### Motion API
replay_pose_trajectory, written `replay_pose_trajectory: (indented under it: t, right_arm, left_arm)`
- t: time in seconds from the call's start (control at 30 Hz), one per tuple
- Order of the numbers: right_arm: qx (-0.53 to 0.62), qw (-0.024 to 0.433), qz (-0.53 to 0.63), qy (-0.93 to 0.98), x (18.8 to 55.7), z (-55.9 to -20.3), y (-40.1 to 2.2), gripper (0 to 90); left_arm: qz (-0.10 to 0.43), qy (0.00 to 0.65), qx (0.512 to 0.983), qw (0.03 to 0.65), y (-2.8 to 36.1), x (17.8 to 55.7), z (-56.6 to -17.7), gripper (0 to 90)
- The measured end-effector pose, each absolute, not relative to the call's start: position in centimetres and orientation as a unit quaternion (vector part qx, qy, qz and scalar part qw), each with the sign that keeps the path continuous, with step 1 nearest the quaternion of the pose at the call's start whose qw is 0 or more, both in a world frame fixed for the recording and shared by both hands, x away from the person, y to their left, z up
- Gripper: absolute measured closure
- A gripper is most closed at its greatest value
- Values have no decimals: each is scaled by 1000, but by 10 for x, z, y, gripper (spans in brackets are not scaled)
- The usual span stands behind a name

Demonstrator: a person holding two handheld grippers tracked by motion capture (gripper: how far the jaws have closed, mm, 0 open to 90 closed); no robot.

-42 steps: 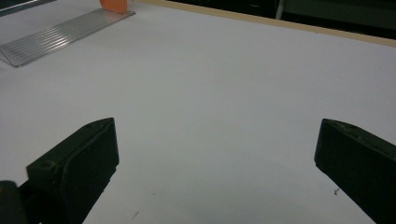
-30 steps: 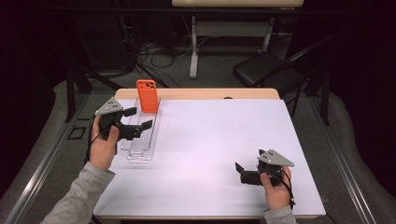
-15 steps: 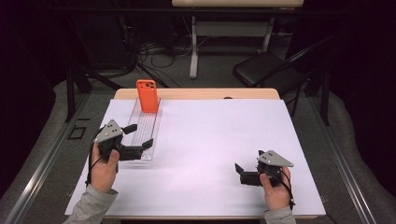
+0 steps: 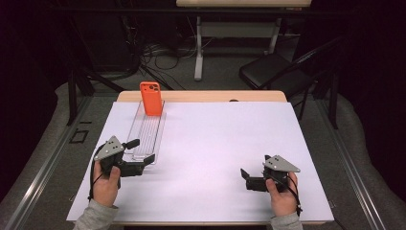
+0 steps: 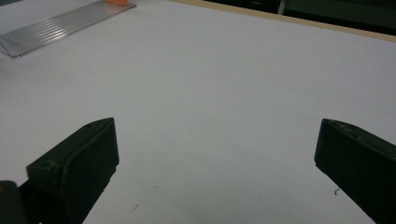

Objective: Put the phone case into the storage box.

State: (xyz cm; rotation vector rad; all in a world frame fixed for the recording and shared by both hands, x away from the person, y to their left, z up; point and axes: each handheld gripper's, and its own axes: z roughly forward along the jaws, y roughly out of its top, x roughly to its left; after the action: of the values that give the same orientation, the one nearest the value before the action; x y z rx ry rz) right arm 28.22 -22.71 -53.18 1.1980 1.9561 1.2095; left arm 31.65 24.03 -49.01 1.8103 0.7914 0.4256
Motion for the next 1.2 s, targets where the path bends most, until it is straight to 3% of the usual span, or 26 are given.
replay_pose_trajectory:
  t: [1.2]
  right_arm:
    - [458, 272, 438, 724, 287, -543, -232, 0]
  left_arm:
    - [175, 345, 772, 504, 242, 323, -520, 155]
